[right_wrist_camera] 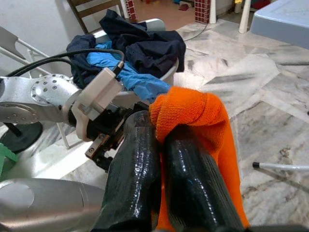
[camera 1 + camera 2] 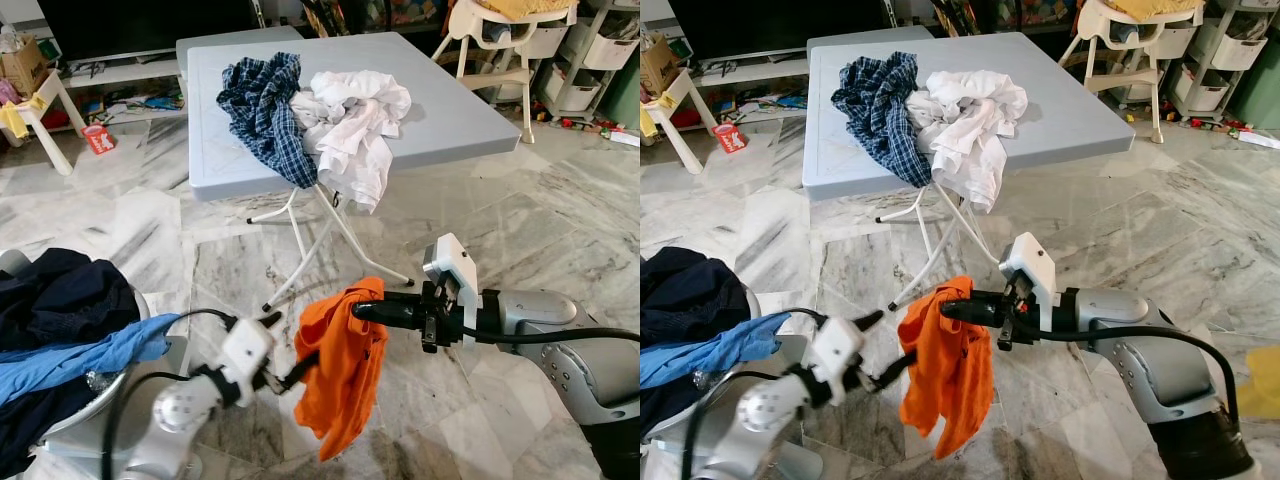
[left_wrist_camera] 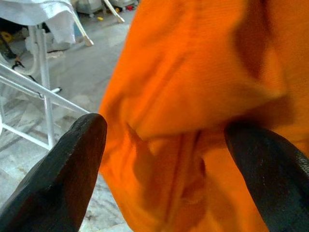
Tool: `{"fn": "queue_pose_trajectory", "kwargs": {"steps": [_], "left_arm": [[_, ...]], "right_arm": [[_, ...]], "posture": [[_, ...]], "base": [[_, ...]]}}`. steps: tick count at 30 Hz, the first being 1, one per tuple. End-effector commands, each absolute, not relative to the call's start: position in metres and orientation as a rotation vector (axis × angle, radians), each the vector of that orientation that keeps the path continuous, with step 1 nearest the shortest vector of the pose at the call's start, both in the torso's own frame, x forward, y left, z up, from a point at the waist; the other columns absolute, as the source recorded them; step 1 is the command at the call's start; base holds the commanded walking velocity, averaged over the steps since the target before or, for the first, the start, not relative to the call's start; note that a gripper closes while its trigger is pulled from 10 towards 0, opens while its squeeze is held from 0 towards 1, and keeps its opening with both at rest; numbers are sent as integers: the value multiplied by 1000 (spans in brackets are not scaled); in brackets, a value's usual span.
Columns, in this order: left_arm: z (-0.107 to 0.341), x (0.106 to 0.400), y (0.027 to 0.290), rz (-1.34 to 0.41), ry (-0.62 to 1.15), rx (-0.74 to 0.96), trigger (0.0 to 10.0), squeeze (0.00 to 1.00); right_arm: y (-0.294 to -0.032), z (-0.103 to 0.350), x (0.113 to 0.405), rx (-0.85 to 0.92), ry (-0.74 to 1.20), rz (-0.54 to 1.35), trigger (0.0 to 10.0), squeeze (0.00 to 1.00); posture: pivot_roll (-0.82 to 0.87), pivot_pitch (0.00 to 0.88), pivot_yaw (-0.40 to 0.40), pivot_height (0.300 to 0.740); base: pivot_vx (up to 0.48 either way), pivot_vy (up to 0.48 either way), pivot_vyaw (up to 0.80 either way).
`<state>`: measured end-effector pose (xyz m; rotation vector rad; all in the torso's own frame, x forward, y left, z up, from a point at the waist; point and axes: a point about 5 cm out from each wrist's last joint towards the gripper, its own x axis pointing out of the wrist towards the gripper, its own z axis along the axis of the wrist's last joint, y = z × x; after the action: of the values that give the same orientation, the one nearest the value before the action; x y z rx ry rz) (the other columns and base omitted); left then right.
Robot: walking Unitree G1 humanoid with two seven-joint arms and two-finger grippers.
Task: Hang hanger
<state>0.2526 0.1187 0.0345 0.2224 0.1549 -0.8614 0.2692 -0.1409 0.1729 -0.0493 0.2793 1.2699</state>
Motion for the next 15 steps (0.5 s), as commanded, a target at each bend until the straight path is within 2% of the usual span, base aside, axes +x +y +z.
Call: {"fn": "queue_pose_trajectory", "kwargs": {"steps": [1, 10, 11, 12, 15], "left_arm": [[34, 255, 117, -884, 158, 251, 10000, 0], [50, 282, 121, -790, 62, 274, 10000, 0], [56, 286, 123, -781, 42, 252, 4471, 0], [59, 287, 123, -780, 24, 247, 0, 0], [60, 288, 126, -779, 21, 229, 0, 0]], "right_arm": [[-141, 182, 268, -71, 249, 1287, 0, 0], [-144, 183, 263, -71, 256, 1275, 0, 0], [-145, 182, 262, -69, 259, 1272, 0, 0], [-145, 181, 262, -69, 259, 1270, 0, 0], [-145, 180, 263, -67, 260, 1265, 0, 0]], "posture": [[-178, 56, 5, 740], [-196, 62, 16, 740], [-195, 62, 18, 740], [-193, 62, 18, 740], [-187, 61, 19, 740]], "base": [[0, 0, 0], [0, 0, 0], [0, 0, 0], [0, 0, 0], [0, 0, 0]]}}
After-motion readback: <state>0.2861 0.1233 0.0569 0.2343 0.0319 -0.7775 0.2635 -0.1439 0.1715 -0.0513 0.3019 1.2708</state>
